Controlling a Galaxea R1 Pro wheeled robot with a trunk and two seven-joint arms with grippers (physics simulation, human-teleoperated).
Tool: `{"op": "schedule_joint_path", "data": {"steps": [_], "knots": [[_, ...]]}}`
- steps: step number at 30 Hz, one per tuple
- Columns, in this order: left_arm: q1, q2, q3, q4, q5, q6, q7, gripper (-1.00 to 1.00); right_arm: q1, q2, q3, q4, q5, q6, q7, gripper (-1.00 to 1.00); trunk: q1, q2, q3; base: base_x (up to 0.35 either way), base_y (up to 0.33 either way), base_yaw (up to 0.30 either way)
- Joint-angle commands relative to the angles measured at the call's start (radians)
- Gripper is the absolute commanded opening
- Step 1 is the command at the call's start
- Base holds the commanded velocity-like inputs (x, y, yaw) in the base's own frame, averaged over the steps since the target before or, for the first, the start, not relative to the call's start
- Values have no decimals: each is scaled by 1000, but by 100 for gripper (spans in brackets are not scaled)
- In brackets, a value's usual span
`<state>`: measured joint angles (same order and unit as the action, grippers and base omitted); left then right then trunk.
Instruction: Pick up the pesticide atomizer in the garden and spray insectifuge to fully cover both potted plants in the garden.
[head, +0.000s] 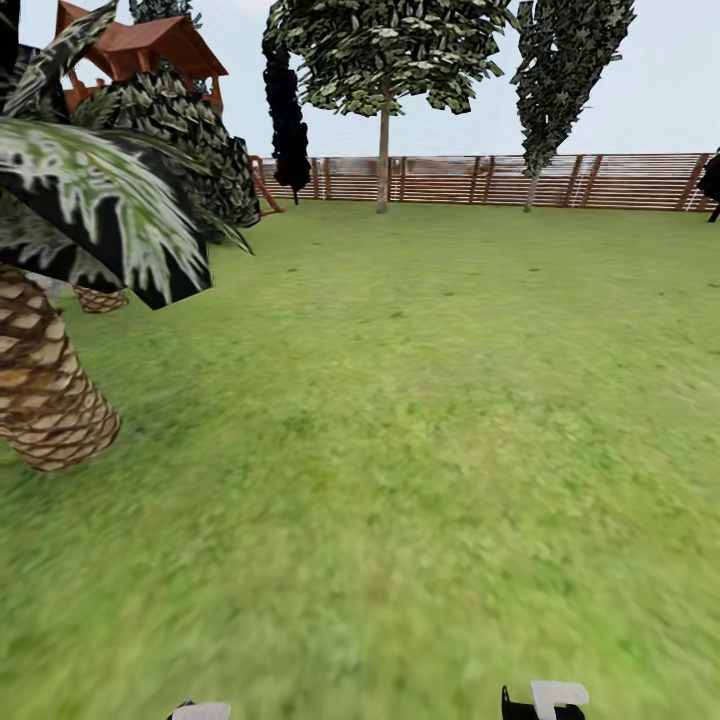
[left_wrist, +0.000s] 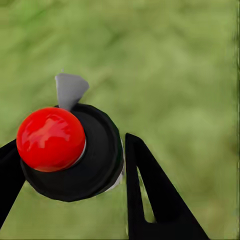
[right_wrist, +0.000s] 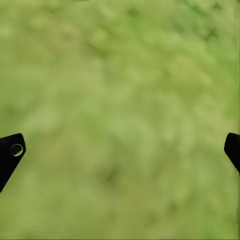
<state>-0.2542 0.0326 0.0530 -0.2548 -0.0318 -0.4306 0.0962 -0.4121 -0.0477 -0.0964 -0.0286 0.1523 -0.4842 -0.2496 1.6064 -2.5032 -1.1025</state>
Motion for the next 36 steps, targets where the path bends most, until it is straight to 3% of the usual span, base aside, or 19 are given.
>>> {"op": "schedule_joint_path", "data": {"steps": [1, 36], "knots": [[0, 0, 5, 1, -3, -4, 0, -100, -1, 0, -8, 1, 11, -2, -3, 100, 0, 0, -1, 318, -172, 0], [0, 0, 5, 1, -4, -3, 0, -100, -1, 0, -8, 1, 10, -2, -3, 100, 0, 0, -1, 317, -173, 0]]}}
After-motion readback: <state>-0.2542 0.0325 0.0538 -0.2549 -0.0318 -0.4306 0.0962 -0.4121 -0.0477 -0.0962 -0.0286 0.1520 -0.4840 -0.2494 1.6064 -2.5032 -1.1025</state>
